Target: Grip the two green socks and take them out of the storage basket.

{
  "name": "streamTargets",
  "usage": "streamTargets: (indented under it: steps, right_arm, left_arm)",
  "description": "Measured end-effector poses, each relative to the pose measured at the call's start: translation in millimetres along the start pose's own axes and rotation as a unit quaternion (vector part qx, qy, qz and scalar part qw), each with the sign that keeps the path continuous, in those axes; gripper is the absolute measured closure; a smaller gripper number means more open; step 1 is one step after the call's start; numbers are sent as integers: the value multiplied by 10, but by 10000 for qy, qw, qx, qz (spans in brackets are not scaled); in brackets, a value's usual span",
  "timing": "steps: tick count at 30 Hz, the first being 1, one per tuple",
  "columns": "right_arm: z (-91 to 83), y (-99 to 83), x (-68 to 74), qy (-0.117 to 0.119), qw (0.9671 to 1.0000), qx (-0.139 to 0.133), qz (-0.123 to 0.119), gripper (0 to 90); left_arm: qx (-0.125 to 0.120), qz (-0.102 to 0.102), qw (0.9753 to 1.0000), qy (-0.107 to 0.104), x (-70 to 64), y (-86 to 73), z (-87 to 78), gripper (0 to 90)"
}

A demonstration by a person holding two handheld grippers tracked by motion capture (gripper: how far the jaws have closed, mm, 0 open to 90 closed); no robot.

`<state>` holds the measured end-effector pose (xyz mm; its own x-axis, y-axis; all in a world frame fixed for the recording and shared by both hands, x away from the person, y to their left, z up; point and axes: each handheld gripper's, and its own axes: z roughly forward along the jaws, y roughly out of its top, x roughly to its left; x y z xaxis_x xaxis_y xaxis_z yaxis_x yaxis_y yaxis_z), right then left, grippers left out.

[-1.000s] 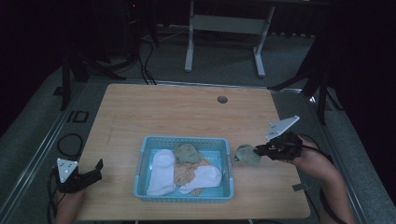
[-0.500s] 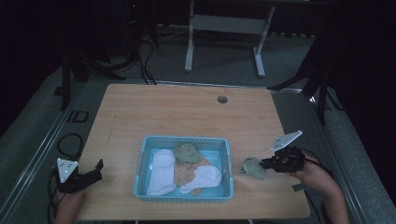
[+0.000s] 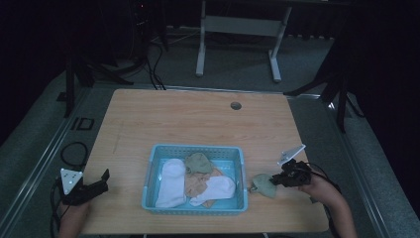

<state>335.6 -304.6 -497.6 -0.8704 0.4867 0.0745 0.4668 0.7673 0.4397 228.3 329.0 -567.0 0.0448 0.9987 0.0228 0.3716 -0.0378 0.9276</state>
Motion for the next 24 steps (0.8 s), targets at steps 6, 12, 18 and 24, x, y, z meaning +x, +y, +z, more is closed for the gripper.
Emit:
streamTargets:
  steps: [6, 12, 18, 24]
  right_arm:
    - [113, -34, -113, -9, 9997, 200, 145, 759]
    - [9, 19, -140, -189, 9996, 77, 206, 614]
    - [-108, 141, -90, -301, 9995, 53, 43, 609]
    - [-212, 312, -17, -330, 9993, 25, -149, 601]
  left_arm:
    - [7, -1, 10000, -5, 0, 1, 1, 4]
    - [10, 7, 10000, -1, 0, 1, 2, 4]
    - [12, 9, 10000, -1, 0, 1, 3, 3]
    - [8, 6, 10000, -1, 0, 1, 1, 4]
